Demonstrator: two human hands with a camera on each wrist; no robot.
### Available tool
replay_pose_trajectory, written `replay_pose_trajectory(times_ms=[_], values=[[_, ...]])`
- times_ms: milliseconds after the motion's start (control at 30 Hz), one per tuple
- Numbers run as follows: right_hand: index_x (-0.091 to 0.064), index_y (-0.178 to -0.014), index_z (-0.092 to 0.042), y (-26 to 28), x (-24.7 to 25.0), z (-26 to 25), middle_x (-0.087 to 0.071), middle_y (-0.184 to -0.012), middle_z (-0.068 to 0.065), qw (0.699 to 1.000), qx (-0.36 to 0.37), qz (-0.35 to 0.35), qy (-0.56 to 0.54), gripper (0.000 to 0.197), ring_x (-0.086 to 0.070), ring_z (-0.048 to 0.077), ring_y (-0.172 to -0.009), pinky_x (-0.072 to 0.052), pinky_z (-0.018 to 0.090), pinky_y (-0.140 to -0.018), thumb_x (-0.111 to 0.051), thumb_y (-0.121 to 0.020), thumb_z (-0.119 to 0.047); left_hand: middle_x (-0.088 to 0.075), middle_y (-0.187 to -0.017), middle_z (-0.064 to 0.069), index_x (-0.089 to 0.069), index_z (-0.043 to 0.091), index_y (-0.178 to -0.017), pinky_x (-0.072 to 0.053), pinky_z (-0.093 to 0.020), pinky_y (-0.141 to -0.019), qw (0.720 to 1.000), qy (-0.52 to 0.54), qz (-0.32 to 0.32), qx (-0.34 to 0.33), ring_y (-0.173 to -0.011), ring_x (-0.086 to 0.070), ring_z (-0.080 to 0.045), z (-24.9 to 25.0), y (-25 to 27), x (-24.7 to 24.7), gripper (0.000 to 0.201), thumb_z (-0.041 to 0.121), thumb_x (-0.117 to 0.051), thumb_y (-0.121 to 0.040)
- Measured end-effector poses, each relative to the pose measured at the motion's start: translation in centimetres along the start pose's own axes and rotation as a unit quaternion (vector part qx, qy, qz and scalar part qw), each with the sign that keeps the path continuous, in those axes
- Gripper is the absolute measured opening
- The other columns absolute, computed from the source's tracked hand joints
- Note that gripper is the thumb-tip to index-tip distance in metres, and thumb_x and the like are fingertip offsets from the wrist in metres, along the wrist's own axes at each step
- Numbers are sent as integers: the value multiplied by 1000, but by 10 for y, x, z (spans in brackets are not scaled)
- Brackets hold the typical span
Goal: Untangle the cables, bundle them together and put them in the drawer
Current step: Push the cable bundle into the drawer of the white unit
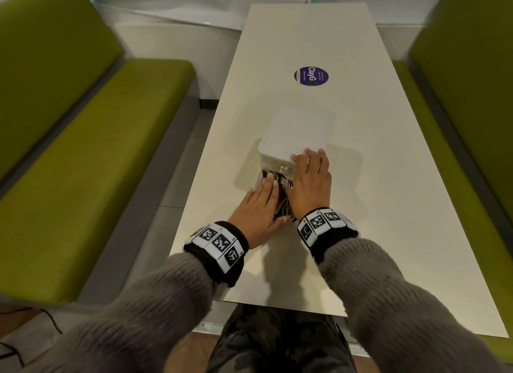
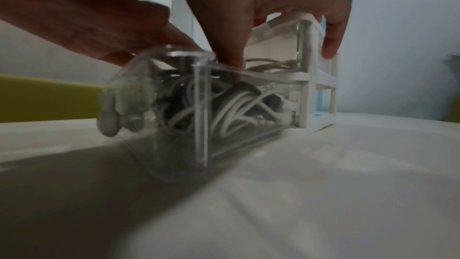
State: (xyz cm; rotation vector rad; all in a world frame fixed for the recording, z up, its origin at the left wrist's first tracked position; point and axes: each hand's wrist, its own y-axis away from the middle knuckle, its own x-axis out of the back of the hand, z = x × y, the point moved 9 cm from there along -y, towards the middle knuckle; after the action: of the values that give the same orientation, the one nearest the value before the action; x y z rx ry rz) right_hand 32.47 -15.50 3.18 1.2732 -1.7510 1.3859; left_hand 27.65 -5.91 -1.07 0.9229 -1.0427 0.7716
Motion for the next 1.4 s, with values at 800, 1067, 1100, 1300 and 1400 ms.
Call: replay_pose_trajectory(times_ms=[800, 1067, 1100, 1300, 1400], values=[[-32, -115, -12, 0, 8, -2, -58, -121, 24, 999, -3, 6, -37, 91, -51, 46, -122, -54, 53, -78, -93, -49, -31, -36, -140, -3, -19, 14, -148, -25, -40, -112, 997, -29, 50, -45, -126, -40, -22, -14, 2, 16, 78, 52, -49, -86], [-39, -133, -5, -18, 2, -9, -40, -145, 12, 994, 27, -100, 30, 63, -34, 28, -139, -32, 54, -106, -71, -79, -12, -30, -141, -3, -26, 16, -145, -25, -41, -108, 987, -145, 12, -62, -128, -33, -21, -10, -7, 21, 70, 41, -57, -87], [-40, -131, -4, -20, 5, -11, -46, -138, 13, 994, 38, -86, 57, 61, -42, 29, -134, -34, 54, -103, -70, -77, -7, -31, -140, -4, -26, 15, -145, -28, -39, -106, 988, -139, 11, -65, -127, -34, -21, -9, -8, 21, 70, 42, -56, -87], [-13, -149, -7, -27, -5, -22, -34, -143, 18, 956, 104, -202, 186, 84, -30, 36, -136, -24, 57, -109, -65, -83, -13, -38, -130, -7, -49, 8, -129, -43, -34, -91, 992, -105, 11, -72, -116, -40, -22, -8, -9, 23, 52, 35, -60, -86], [-17, -150, -10, -29, -4, -20, -33, -143, 14, 957, 108, -216, 162, 73, -33, 33, -135, -24, 53, -111, -60, -90, -19, -39, -128, -7, -52, 6, -124, -45, -32, -85, 994, -83, 11, -64, -116, -39, -22, -8, -9, 24, 50, 34, -62, -85]])
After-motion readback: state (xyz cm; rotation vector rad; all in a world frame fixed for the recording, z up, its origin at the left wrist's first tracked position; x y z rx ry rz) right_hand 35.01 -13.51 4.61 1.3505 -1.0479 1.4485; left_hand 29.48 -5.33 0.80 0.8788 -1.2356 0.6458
